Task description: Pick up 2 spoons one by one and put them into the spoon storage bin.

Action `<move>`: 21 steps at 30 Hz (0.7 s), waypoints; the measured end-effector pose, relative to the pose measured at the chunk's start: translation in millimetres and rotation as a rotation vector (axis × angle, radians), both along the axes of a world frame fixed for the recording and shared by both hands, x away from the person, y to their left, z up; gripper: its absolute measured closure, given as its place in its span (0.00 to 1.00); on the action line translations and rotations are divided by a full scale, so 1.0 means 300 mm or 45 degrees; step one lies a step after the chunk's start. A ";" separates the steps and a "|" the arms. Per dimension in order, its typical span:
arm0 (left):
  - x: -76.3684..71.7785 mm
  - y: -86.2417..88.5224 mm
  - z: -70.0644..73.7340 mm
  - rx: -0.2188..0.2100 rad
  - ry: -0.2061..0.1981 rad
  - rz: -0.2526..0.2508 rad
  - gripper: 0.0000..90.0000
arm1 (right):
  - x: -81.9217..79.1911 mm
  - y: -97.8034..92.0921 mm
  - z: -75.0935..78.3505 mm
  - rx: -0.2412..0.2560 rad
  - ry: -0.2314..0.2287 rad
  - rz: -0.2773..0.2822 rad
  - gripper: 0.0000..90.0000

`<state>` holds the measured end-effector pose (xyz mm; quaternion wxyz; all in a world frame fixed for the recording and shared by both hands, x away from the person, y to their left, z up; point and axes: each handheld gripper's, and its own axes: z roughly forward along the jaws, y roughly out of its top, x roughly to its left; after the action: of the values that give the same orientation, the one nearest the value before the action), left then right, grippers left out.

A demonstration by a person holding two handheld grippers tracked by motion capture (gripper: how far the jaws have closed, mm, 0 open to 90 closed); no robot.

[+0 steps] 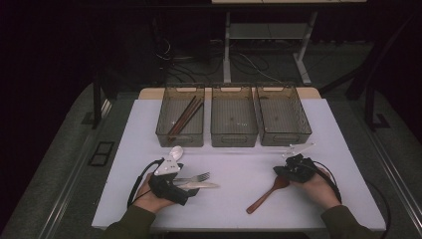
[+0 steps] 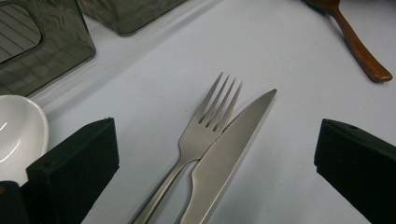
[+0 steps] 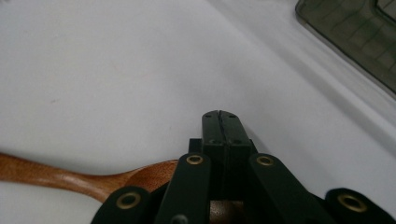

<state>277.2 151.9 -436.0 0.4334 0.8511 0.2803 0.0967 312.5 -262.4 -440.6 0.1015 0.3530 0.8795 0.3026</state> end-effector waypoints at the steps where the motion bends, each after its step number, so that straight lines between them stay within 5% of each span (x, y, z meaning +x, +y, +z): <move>1: 0.000 0.000 0.000 0.001 0.000 0.001 0.00 | -0.006 -0.003 0.000 -0.004 -0.001 0.001 1.00; 17: 0.000 -0.002 -0.003 0.003 0.005 -0.001 0.00 | -0.079 -0.069 0.008 -0.006 0.026 0.006 1.00; 21: -0.002 -0.002 -0.002 0.006 0.004 -0.004 0.00 | -0.080 -0.082 0.020 0.047 0.005 -0.002 0.90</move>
<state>276.7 151.2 -436.5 0.4309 0.8527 0.2794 0.0952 288.6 -287.1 -434.5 0.0935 0.3560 0.8738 0.3179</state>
